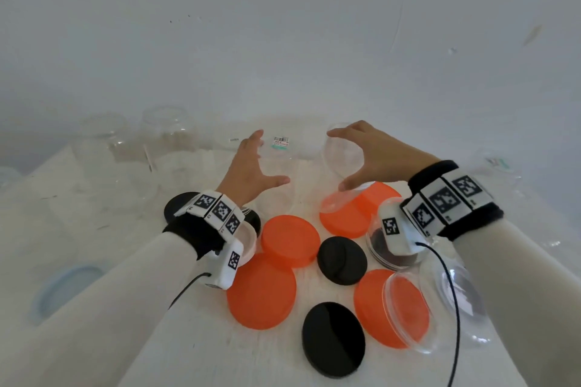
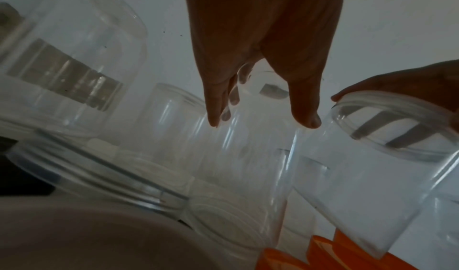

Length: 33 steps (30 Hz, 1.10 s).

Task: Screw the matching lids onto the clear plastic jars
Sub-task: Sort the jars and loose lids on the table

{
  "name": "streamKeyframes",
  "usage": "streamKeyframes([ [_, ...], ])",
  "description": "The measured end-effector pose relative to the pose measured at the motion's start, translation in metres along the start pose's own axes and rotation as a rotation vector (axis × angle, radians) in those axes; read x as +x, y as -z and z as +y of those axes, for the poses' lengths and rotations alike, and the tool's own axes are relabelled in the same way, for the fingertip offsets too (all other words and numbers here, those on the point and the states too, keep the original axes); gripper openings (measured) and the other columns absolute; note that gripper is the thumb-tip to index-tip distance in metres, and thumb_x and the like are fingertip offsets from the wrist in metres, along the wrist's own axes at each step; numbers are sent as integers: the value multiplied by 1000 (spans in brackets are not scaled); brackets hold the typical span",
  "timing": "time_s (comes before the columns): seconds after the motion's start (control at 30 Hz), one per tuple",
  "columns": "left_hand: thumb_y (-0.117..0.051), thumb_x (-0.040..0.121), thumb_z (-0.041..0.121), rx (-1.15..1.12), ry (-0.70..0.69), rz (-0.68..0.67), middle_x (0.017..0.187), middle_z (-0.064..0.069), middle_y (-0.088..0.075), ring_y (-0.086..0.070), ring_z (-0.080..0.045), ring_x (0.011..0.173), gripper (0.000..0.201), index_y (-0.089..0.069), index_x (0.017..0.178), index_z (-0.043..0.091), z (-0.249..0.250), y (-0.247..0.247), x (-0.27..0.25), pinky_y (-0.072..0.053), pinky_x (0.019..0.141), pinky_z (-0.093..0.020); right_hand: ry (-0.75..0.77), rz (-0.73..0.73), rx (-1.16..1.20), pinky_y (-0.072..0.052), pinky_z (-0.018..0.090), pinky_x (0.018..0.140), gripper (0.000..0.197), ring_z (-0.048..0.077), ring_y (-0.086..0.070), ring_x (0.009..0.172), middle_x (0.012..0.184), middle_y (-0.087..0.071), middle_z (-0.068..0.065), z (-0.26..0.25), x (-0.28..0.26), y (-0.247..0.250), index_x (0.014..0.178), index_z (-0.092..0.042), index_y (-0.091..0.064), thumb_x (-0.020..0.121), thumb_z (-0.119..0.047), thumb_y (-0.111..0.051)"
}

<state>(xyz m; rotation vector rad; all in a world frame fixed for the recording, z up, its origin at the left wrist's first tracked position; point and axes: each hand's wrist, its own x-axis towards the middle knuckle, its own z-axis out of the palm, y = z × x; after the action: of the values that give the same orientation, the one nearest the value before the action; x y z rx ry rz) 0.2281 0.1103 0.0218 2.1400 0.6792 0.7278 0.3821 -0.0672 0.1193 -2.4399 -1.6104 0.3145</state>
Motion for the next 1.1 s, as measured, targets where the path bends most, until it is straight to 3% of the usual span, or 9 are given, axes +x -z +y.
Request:
streamKeyframes([
  [0.1,-85,63,23,12,-1,7,138,-8,-38,-45,-18,113,104,-21,145,13,-5,9,-1,-32,93,-23,24,-35,-31,-36,43,106,98,20,-33,131,144,-26,-5,-3,17,-1,143,-36,-25,64,-38,-83],
  [0.2,-85,63,22,35,-5,14,137,-8,-38,-45,-17,112,104,-21,145,13,-10,19,-5,-31,95,-23,55,-64,-41,-35,35,104,98,19,-35,129,144,-26,-4,-8,33,-5,144,-34,-25,65,-35,-83],
  [0.3,-85,64,22,7,19,22,138,-6,-38,-44,-15,112,104,-21,145,15,-17,27,-8,-37,101,-32,89,-85,-61,-35,33,102,98,20,-36,129,144,-27,-4,-12,50,-12,144,-33,-26,65,-35,-83],
  [0.4,-85,63,21,-30,43,31,137,-5,-37,-45,-17,113,103,-22,145,15,-21,29,-9,-40,101,-40,117,-86,-60,-37,39,104,98,22,-37,128,144,-27,-2,-16,66,-21,144,-33,-26,65,-32,-84],
  [0.57,-85,63,20,-37,50,23,137,-5,-38,-45,-17,112,102,-23,143,16,-22,27,-8,-41,99,-37,146,-99,-57,-36,42,106,98,24,-34,131,147,-24,0,-18,87,-37,145,-31,-26,66,-30,-83],
  [0.77,-85,64,20,-10,33,-3,136,-6,-37,-44,-17,113,102,-21,143,16,-18,24,-8,-41,99,-37,193,-42,-82,-31,28,103,67,21,-39,128,143,-36,4,-14,101,-46,138,-17,-41,79,-24,-73],
  [1.0,-85,64,20,-1,35,7,136,-5,-37,-44,-16,113,101,-22,143,18,-16,23,-9,-40,99,-33,192,12,-73,-35,37,104,64,22,-37,127,142,-35,6,-9,109,-53,138,-16,-44,81,-21,-72],
  [1.1,-85,64,20,-8,35,10,136,-5,-37,-44,-15,114,101,-22,143,18,-16,23,-10,-39,100,-33,175,94,-89,-37,37,100,63,22,-33,120,131,-38,8,-6,113,-57,137,-18,-45,81,-26,-71],
])
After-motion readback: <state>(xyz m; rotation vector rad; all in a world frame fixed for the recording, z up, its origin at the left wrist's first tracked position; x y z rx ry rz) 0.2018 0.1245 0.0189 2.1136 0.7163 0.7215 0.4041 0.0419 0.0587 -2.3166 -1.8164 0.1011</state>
